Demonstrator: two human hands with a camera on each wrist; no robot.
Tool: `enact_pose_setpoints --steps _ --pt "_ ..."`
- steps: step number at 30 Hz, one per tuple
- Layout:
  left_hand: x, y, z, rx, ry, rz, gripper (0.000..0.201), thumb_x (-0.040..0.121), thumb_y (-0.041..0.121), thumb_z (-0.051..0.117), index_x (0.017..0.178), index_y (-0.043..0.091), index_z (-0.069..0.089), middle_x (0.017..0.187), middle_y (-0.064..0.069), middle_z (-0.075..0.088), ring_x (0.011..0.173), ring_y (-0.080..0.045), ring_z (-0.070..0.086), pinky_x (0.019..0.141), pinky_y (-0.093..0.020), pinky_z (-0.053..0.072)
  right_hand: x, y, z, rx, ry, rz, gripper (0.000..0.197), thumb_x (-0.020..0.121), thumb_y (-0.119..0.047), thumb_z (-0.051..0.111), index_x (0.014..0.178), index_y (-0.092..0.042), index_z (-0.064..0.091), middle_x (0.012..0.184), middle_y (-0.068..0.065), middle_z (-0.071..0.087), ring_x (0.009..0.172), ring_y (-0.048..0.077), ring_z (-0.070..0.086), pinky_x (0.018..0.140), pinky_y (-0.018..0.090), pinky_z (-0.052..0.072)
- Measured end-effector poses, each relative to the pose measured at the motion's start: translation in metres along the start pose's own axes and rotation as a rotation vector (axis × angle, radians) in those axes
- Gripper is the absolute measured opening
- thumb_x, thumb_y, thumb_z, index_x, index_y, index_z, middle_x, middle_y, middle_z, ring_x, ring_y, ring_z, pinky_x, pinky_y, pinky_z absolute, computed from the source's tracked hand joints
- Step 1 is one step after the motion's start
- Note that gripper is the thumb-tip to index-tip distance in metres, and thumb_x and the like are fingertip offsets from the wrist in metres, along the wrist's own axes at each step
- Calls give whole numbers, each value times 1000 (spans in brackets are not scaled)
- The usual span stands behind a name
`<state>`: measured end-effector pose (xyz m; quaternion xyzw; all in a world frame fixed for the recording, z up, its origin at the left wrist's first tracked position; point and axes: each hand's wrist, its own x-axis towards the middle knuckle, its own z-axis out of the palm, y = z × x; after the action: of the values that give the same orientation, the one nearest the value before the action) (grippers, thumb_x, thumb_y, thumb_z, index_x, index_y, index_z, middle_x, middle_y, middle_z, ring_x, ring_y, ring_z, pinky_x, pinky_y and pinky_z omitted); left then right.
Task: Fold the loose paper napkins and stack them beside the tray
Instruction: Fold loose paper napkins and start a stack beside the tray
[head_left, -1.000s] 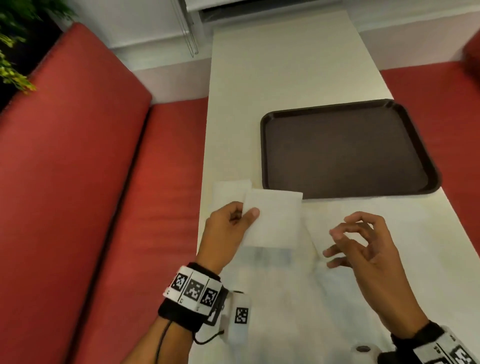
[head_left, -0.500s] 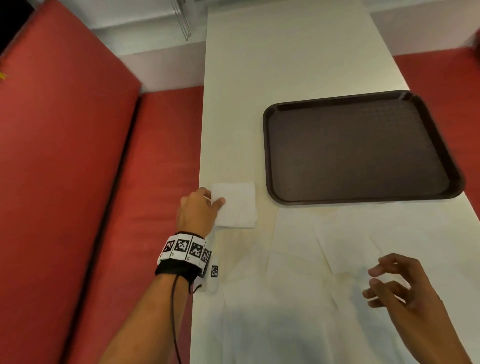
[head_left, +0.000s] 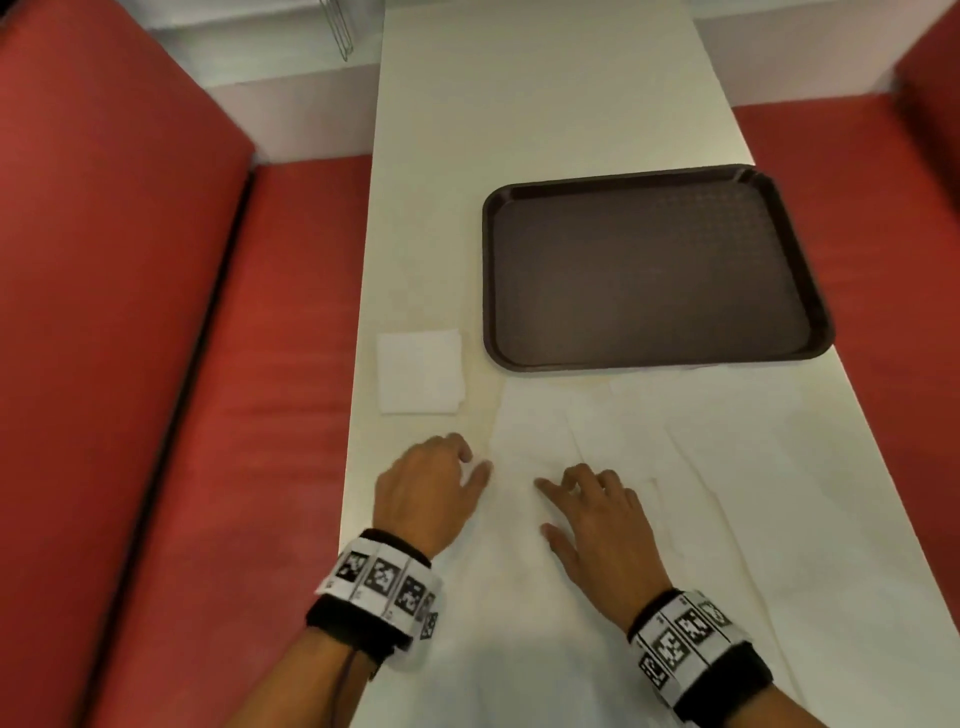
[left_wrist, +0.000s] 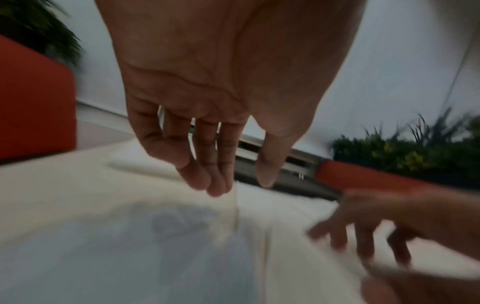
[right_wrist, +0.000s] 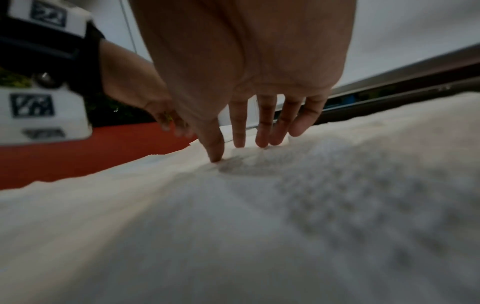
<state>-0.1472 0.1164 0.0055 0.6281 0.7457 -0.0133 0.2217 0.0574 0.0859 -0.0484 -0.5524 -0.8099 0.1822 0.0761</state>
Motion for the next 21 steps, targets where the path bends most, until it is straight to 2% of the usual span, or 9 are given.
enact_pose_setpoints --steps 3,7,10,14,17,18,19,20,21 --pt "0 11 26 43 -38 -28 42 94 59 52 108 20 59 104 4 65 93 -17 61 80 -36 53 -6 6 5 37 2 -26 49 77 -35 77 124 -26 64 106 -3 57 87 19 57 66 31 51" --pt "6 23 31 -73 -26 -118 29 96 47 57 101 19 60 98 1 67 90 -21 63 77 -33 51 -6 12 7 47 -20 -48 50 82 -37 71 130 -27 60 111 -3 55 92 19 55 72 32 51" --pt "1 29 24 -245 27 -152 23 95 41 60 89 19 57 82 4 63 81 -21 61 73 -34 52 -8 12 3 76 -34 -52 49 85 -40 66 132 -29 57 114 -3 53 97 20 55 78 32 48" --pt "-30 42 -4 -469 242 71 18 94 29 66 84 23 52 84 8 57 82 -11 59 73 -24 49 -12 12 -23 232 48 -2 47 92 -46 58 137 -34 49 121 -6 49 105 16 53 85 26 35" --pt "-63 62 -39 -750 219 179 19 94 24 66 83 25 50 79 10 58 73 -4 58 68 -16 46 -18 10 -66 738 101 145 58 87 -54 64 140 -45 41 130 -16 46 115 2 50 95 21 39" --pt "-72 68 -49 -843 174 226 19 93 26 66 83 22 50 77 5 56 71 -9 56 66 -21 45 -20 11 -83 927 94 177 64 83 -57 66 140 -48 39 132 -18 46 118 -1 50 98 21 42" --pt "-80 75 -58 -912 143 269 21 91 30 66 85 18 51 81 -7 56 73 -21 55 67 -33 47 -23 12 -99 1063 93 176 68 81 -60 67 141 -51 36 135 -19 47 120 -2 51 100 23 44" --pt "-87 80 -65 -963 127 296 27 88 35 65 88 13 51 87 -18 54 79 -35 54 70 -46 48 -28 14 -113 1130 104 142 70 79 -61 66 141 -54 35 138 -20 45 122 -2 50 101 24 45" --pt "-92 85 -70 -996 120 304 34 86 39 65 92 8 52 92 -25 52 83 -41 53 74 -53 48 -32 15 -126 1129 129 85 70 79 -60 64 141 -54 34 141 -21 43 125 -2 49 101 23 45"
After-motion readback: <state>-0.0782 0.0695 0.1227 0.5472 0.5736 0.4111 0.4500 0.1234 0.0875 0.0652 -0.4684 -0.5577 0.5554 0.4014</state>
